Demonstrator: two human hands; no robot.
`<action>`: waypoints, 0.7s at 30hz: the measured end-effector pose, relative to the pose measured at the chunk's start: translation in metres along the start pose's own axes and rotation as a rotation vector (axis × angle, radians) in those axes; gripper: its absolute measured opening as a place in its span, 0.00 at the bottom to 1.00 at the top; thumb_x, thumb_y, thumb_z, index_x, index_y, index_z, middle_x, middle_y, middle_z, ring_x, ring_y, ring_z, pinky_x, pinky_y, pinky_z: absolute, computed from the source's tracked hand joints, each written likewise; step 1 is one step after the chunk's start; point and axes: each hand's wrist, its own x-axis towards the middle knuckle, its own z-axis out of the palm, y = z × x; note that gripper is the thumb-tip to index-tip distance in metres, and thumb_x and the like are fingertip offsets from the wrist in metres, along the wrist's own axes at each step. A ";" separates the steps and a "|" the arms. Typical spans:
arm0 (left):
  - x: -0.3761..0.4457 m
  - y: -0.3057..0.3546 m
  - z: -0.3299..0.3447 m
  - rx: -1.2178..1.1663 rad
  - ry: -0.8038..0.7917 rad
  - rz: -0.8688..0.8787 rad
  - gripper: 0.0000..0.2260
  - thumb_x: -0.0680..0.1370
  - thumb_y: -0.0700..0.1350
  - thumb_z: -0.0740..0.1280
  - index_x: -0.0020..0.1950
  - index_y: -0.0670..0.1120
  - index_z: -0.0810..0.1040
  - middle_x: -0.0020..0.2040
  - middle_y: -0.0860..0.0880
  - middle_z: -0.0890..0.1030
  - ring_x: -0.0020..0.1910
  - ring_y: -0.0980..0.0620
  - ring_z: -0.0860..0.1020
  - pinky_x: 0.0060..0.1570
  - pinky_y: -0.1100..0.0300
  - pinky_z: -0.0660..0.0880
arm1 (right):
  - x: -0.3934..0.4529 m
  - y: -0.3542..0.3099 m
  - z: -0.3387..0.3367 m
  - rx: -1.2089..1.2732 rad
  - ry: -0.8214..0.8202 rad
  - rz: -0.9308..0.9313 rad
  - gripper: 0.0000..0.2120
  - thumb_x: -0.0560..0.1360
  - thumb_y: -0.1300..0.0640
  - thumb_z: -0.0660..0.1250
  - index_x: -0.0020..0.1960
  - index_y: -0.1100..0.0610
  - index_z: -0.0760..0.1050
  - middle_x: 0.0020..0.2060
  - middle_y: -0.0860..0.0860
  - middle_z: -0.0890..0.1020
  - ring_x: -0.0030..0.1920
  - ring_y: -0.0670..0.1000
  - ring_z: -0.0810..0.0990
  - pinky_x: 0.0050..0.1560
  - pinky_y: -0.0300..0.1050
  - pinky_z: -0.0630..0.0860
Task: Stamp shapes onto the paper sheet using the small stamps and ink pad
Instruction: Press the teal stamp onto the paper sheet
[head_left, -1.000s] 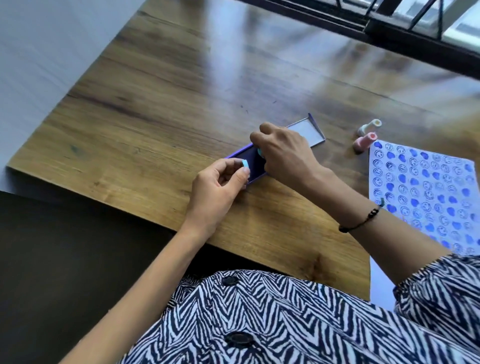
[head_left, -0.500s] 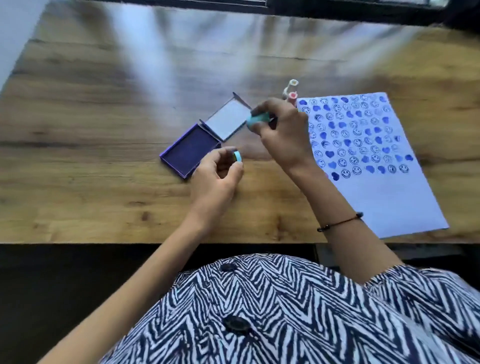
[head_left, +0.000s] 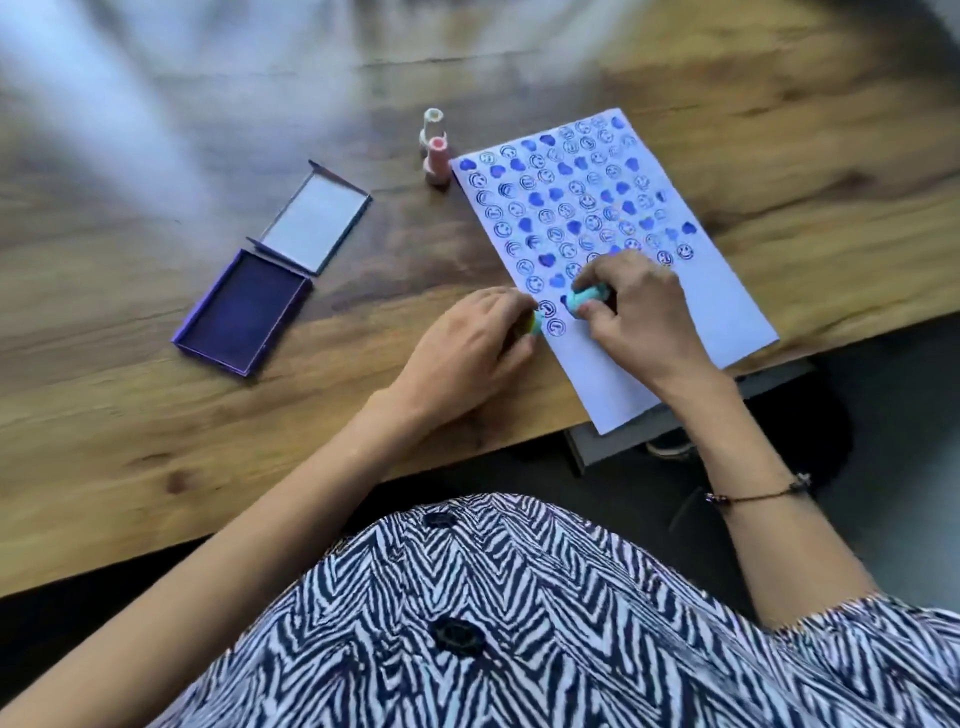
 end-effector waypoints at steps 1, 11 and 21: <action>0.001 -0.001 0.000 0.028 -0.005 0.018 0.16 0.74 0.46 0.58 0.55 0.36 0.75 0.53 0.37 0.81 0.56 0.44 0.76 0.59 0.61 0.65 | 0.000 0.000 0.000 -0.026 0.004 -0.011 0.07 0.68 0.66 0.67 0.46 0.61 0.77 0.44 0.62 0.79 0.46 0.60 0.76 0.47 0.50 0.71; 0.004 -0.001 0.005 0.123 0.007 0.051 0.13 0.75 0.44 0.58 0.53 0.36 0.74 0.49 0.37 0.81 0.53 0.40 0.78 0.62 0.57 0.64 | -0.006 0.003 0.001 -0.146 -0.014 -0.098 0.06 0.68 0.66 0.67 0.45 0.62 0.76 0.42 0.62 0.78 0.44 0.62 0.77 0.43 0.48 0.71; 0.003 -0.002 0.013 0.134 0.068 0.058 0.13 0.77 0.44 0.59 0.54 0.36 0.74 0.50 0.39 0.81 0.55 0.41 0.77 0.62 0.57 0.67 | -0.011 -0.004 0.010 -0.334 -0.031 -0.142 0.09 0.68 0.69 0.67 0.47 0.64 0.74 0.43 0.63 0.77 0.44 0.64 0.76 0.38 0.48 0.69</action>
